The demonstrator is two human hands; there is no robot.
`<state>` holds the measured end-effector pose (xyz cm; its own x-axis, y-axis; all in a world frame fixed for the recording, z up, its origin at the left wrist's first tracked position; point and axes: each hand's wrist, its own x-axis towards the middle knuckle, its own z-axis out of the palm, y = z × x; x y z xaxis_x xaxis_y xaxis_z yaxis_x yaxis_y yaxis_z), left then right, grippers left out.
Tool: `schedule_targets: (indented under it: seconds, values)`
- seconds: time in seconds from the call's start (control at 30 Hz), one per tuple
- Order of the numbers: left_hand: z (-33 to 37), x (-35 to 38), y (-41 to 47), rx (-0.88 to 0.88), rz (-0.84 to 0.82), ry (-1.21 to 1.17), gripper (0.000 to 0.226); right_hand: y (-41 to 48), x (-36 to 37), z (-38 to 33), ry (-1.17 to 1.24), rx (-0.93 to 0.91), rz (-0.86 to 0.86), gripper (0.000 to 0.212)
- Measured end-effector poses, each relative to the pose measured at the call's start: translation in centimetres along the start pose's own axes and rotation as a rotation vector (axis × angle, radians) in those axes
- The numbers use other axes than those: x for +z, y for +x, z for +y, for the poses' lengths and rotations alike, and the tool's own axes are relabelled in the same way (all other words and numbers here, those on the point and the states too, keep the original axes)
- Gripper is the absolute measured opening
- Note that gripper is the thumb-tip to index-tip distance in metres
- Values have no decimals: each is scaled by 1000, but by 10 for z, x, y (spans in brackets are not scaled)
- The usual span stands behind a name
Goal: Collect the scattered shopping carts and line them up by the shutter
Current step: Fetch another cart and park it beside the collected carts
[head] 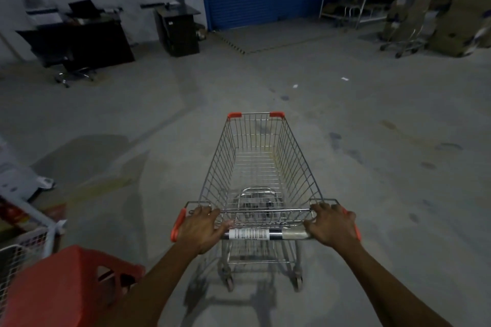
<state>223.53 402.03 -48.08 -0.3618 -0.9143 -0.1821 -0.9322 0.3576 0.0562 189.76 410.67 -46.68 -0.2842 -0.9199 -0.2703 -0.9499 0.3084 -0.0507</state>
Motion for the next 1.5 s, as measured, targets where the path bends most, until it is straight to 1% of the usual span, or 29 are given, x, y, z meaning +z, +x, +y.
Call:
schedule_targets:
  seconds: [0.07,0.23,0.37,0.4,0.47,0.5,0.53,0.6,0.67,0.73,0.83,0.87,0.97,1.07,1.17,1.37,1.5]
  values:
    - [-10,-5,38,-14,-10,-13,124,39,-12,-7,-3,-10,2,67]
    - [-31,-20,143,-31,9,-11,119,145,-40,-22,-5,-11,4,67]
    - [-52,-40,232,5,50,-7,123,234,-59,-36,-2,-16,15,66]
    - [-57,-48,254,13,50,-6,121,257,-63,-40,9,-9,22,65]
    - [-67,-61,306,19,57,1,103,309,-75,-47,23,9,32,65]
    - [-73,-67,331,31,63,1,98,333,-82,-51,22,13,28,65]
    - [-78,-73,357,41,67,-2,101,356,-89,-55,22,13,23,65]
    - [-87,-84,406,57,53,-12,115,400,-104,-61,27,21,7,64]
    - [-96,-94,455,68,49,-28,119,442,-117,-65,47,52,0,65]
    - [-100,-109,500,80,23,-11,114,483,-129,-68,53,69,-11,65]
    - [-106,-123,562,110,10,22,97,538,-146,-74,46,79,-6,64]
    - [-108,-127,585,117,14,25,96,557,-150,-75,48,84,5,63]
    - [-111,-138,654,135,16,19,108,620,-167,-74,48,104,19,62]
    - [-108,-147,729,151,43,19,103,690,-180,-63,62,110,42,67]
    - [-98,-156,810,159,47,13,110,768,-197,-48,81,121,62,67]
    - [-72,-187,965,160,33,-5,114,913,-243,-13,123,123,36,72]
    - [-52,-208,1059,148,17,-13,124,998,-271,6,91,122,28,76]
